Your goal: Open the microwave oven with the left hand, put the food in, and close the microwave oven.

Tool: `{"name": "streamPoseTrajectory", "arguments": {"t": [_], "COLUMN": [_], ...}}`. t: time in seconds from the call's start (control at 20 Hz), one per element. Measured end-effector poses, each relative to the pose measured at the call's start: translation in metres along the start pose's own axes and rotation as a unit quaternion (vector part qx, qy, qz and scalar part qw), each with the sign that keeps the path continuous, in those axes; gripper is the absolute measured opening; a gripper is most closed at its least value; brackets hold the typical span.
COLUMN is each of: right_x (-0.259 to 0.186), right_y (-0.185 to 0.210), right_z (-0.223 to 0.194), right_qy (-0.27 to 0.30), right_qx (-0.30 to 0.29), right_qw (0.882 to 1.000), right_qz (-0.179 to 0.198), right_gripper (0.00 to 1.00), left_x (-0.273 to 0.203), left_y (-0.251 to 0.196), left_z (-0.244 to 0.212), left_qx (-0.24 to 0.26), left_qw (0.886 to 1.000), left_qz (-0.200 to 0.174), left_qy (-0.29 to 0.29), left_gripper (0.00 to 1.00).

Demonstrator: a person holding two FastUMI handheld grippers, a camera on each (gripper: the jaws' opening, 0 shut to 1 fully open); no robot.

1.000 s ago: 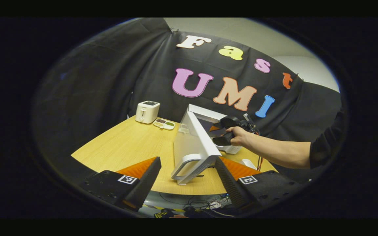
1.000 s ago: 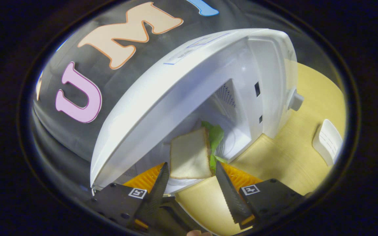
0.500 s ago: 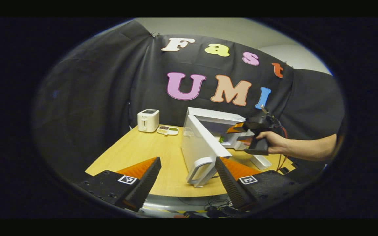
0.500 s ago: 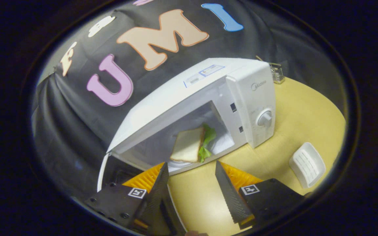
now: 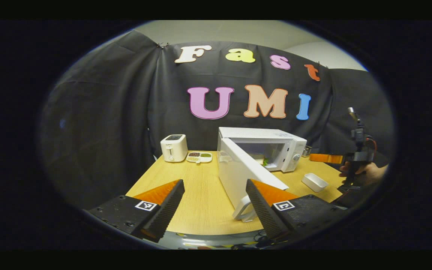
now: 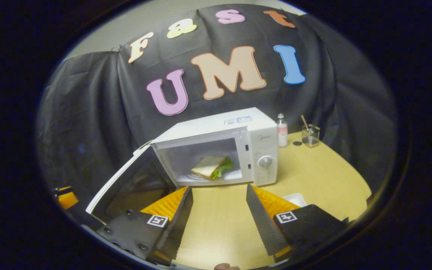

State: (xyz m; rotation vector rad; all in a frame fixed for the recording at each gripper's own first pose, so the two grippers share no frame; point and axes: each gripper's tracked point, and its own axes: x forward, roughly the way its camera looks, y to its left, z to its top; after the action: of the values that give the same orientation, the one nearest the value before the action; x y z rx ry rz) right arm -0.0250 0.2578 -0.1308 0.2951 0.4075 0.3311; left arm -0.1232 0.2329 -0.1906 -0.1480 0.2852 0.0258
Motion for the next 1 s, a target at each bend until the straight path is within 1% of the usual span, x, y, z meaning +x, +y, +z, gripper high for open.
{"name": "streamPoseTrajectory", "arguments": {"t": [0.05, 0.15, 0.2, 0.25, 0.35, 0.4, 0.45, 0.5, 0.55, 0.6, 0.65, 0.7, 0.75, 0.8, 0.85, 0.9, 0.95, 1.0], "right_x": [-0.007, -0.024, -0.034, -0.043, -0.056, -0.062, -0.066, -0.069, -0.069, -0.071, -0.072, -0.071, -0.069, -0.067, -0.069, -0.071, -0.073, -0.073], "right_y": [-0.008, -0.022, -0.029, -0.033, -0.042, -0.046, -0.052, -0.057, -0.063, -0.068, -0.072, -0.079, -0.085, -0.089, -0.093, -0.096, -0.099, -0.102], "right_z": [0.018, 0.052, 0.068, 0.087, 0.125, 0.143, 0.157, 0.172, 0.183, 0.194, 0.202, 0.209, 0.215, 0.220, 0.226, 0.235, 0.243, 0.248], "right_qy": [-0.024, -0.070, -0.088, -0.106, -0.145, -0.162, -0.173, -0.183, -0.191, -0.201, -0.207, -0.213, -0.217, -0.220, -0.224, -0.230, -0.235, -0.238], "right_qx": [-0.018, -0.056, -0.070, -0.077, -0.083, -0.077, -0.068, -0.062, -0.058, -0.055, -0.057, -0.063, -0.074, -0.084, -0.090, -0.095, -0.101, -0.106], "right_qw": [1.000, 0.996, 0.993, 0.990, 0.984, 0.982, 0.980, 0.978, 0.976, 0.975, 0.973, 0.971, 0.969, 0.968, 0.966, 0.965, 0.963, 0.962], "right_qz": [-0.008, -0.026, -0.038, -0.047, -0.062, -0.066, -0.074, -0.079, -0.083, -0.080, -0.082, -0.084, -0.089, -0.089, -0.087, -0.085, -0.084, -0.085], "right_gripper": [0.77, 0.77, 0.88, 0.77, 0.77, 0.77, 0.77, 0.77, 0.77, 0.77, 0.77, 0.77, 0.99, 0.77, 0.87, 0.88, 0.77, 0.77], "left_x": [0.005, 0.015, 0.021, 0.025, 0.032, 0.036, 0.040, 0.044, 0.047, 0.050, 0.051, 0.050, 0.055, 0.059, 0.059, 0.061, 0.061, 0.061], "left_y": [0.000, 0.004, 0.004, 0.003, 0.001, 0.000, -0.001, -0.003, -0.004, -0.003, -0.003, -0.001, 0.003, -0.003, -0.014, -0.027, -0.038, -0.042], "left_z": [0.003, 0.000, -0.002, -0.004, -0.005, -0.004, -0.009, -0.013, -0.015, -0.020, -0.023, -0.021, -0.025, -0.029, -0.030, -0.032, -0.030, -0.029], "left_qx": [-0.004, -0.014, -0.018, -0.021, -0.026, -0.026, -0.020, -0.014, -0.008, -0.003, 0.000, 0.000, -0.006, -0.016, -0.029, -0.037, -0.033, -0.017], "left_qw": [1.000, 1.000, 1.000, 1.000, 1.000, 1.000, 1.000, 1.000, 1.000, 0.999, 0.999, 0.999, 0.997, 0.996, 0.996, 0.996, 0.997, 0.997], "left_qz": [-0.005, -0.008, -0.010, -0.013, -0.012, -0.012, -0.009, -0.006, 0.000, 0.008, 0.016, 0.033, 0.057, 0.062, 0.051, 0.043, 0.036, 0.041], "left_qy": [-0.003, -0.001, 0.000, 0.003, 0.002, 0.002, 0.010, 0.018, 0.024, 0.034, 0.041, 0.040, 0.049, 0.057, 0.062, 0.062, 0.057, 0.056], "left_gripper": [0.97, 0.97, 0.94, 0.97, 0.97, 0.94, 0.97, 0.97, 0.90, 0.79, 0.56, 0.33, 0.10, 0.08, 0.00, 0.00, 0.00, 0.00]}}
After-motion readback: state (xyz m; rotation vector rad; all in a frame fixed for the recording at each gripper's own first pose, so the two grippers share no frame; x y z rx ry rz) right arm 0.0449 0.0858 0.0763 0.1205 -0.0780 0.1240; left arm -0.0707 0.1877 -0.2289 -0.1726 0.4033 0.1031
